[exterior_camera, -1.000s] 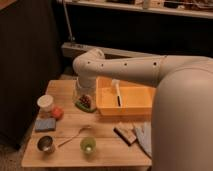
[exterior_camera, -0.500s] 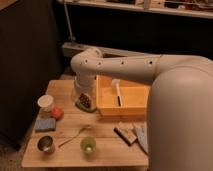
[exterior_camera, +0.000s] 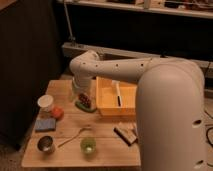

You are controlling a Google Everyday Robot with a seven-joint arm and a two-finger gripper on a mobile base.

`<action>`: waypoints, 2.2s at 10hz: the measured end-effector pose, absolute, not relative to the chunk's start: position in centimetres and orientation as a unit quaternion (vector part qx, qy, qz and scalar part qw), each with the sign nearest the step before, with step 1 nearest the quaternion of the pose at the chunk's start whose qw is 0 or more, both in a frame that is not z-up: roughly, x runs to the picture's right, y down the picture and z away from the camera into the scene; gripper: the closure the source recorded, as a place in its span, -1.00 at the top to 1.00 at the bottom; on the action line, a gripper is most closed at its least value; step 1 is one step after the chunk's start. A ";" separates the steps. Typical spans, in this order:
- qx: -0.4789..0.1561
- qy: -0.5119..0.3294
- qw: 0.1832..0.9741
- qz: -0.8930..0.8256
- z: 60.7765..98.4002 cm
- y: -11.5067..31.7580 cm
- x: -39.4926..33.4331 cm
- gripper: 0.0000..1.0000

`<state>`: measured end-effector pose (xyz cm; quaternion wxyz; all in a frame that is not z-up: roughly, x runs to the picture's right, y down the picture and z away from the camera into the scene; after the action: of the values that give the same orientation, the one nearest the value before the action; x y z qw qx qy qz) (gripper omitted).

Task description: Place pepper in paper cup

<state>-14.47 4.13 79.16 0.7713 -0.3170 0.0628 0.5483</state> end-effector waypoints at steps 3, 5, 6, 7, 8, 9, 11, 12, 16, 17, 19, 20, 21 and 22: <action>-0.322 0.060 0.789 0.520 81.3 5.5 -16.0 0.30; -0.328 0.058 0.796 0.505 83.2 6.5 -16.3 0.30; -0.333 0.054 0.801 0.495 83.8 6.8 -16.9 0.30; -0.340 0.050 0.803 0.486 84.2 7.1 -17.5 0.30; -0.350 0.049 0.803 0.479 84.7 7.6 -17.8 0.30; -0.356 0.048 0.802 0.477 84.9 7.9 -17.9 0.30; -0.368 0.053 0.800 0.470 84.8 8.6 -18.5 0.30; -0.371 0.059 0.796 0.474 84.8 8.9 -18.6 0.30; -0.361 0.111 0.764 0.523 84.2 10.5 -17.4 0.30; -0.361 0.113 0.761 0.526 84.2 11.0 -17.5 0.30; -0.367 0.108 0.755 0.533 84.5 11.7 -17.3 0.30; -0.369 0.107 0.754 0.534 84.6 11.9 -17.4 0.30; -0.370 0.105 0.752 0.535 84.7 12.1 -17.6 0.30; -0.372 0.103 0.748 0.540 84.9 12.1 -17.5 0.30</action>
<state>-17.54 12.08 84.91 0.7480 -0.3724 0.1030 0.5397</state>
